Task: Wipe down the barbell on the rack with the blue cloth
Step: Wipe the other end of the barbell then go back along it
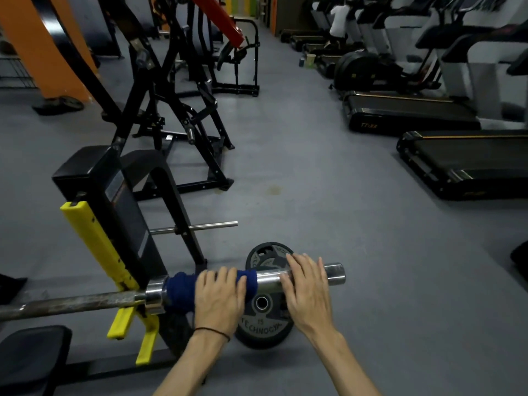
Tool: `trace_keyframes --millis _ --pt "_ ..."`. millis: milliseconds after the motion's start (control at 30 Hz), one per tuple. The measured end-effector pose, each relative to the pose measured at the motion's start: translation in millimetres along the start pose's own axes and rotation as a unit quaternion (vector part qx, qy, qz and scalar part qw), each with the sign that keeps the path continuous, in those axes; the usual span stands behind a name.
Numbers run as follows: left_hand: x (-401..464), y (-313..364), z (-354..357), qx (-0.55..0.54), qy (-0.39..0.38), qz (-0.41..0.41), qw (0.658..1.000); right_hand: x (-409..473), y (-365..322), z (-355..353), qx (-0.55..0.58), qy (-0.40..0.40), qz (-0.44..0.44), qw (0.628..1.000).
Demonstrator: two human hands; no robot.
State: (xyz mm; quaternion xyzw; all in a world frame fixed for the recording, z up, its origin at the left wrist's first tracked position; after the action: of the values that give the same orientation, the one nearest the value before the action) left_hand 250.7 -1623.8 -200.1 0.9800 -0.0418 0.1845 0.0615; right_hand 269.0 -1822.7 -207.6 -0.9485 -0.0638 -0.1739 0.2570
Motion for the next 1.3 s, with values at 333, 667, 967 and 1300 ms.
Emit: trace_keyframes --millis 333,667,967,1300 --pt "48 180 40 -0.04 -0.081 0.124 0.988 -4 80 -52 0.057 0.059 0.113 0.99" --pt "11 46 17 0.025 -0.017 0.097 0.995 -4 96 -50 0.033 0.009 0.109 0.994" --pt "52 171 38 -0.006 -0.086 0.136 0.987 -21 107 -64 0.031 0.026 0.128 0.991" --pt "-2 35 23 0.015 -0.002 0.136 0.991 -13 79 -43 0.023 0.016 0.066 0.997"
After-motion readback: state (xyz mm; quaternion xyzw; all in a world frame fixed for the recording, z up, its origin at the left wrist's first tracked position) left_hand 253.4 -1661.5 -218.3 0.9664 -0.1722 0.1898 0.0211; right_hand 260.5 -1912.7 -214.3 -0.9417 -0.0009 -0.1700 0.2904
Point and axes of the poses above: each hand's wrist, its own x-axis towards the middle knuckle, its own z-axis out of the palm, y = z × x, the point moved 2 cm from there along x, towards the middle knuckle, and after that the axes turned 4 degrees about z, right-handed, at the moved point
